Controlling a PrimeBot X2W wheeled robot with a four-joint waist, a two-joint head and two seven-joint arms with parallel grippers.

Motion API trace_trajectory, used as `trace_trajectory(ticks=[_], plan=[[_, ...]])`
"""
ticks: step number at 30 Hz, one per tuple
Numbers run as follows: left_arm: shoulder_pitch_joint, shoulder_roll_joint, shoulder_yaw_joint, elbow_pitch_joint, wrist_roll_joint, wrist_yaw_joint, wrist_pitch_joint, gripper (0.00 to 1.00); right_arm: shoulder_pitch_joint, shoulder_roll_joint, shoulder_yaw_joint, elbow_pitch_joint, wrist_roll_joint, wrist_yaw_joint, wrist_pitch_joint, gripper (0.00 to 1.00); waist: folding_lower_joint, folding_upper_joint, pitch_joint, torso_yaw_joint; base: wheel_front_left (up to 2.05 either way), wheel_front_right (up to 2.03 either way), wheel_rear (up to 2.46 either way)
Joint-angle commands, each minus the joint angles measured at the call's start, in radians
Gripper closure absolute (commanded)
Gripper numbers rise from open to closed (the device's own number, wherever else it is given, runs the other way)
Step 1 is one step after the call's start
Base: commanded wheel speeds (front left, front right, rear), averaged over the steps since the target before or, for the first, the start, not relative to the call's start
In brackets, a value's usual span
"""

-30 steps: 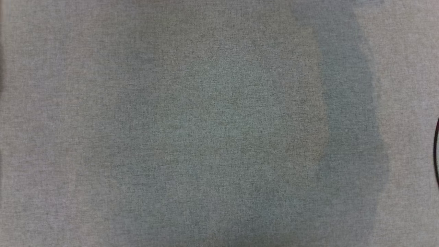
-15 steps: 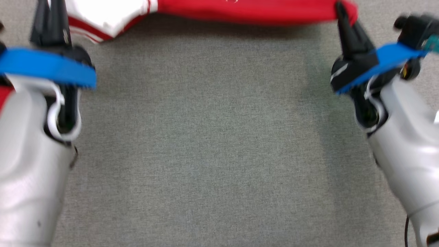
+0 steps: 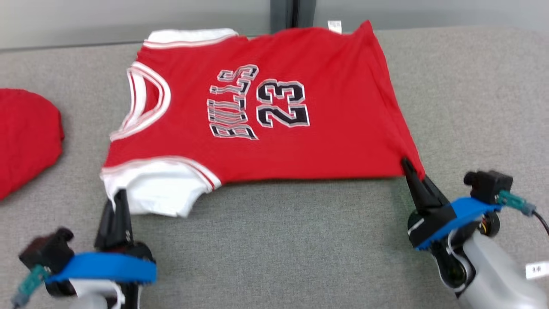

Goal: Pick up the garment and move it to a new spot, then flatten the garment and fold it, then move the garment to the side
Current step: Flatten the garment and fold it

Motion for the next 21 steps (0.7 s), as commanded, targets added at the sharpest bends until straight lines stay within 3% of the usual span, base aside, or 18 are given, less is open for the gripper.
trace_trajectory(ticks=[1, 6, 10, 21], plan=[[0.036, -0.004, 0.001, -0.013, 0.008, 0.006, -0.005, 1.00, 0.045, -0.012, -0.012, -0.009, 0.007, 0.000, -0.005, 1.00, 0.0003, 0.0003, -0.020, -0.007, 0.00, 0.00, 0.00], [0.198, -0.055, -0.021, -0.065, 0.018, 0.040, -0.005, 1.00, 0.218, -0.025, -0.051, -0.066, -0.012, 0.000, -0.005, 1.00, 0.0003, 0.0003, -0.088, 0.007, 0.00, 0.00, 0.00], [0.279, -0.063, -0.029, -0.087, 0.020, 0.062, -0.004, 1.00, 0.337, -0.027, -0.080, -0.115, -0.027, 0.000, 0.006, 1.00, 0.0003, 0.0003, -0.126, 0.014, 0.00, 0.00, 0.00], [0.386, -0.045, -0.077, -0.146, 0.028, 0.084, 0.059, 1.00, 0.542, 0.011, -0.220, -0.262, -0.099, 0.000, 0.116, 1.00, 0.0003, 0.0003, -0.164, 0.025, 0.00, 0.00, 0.00]])
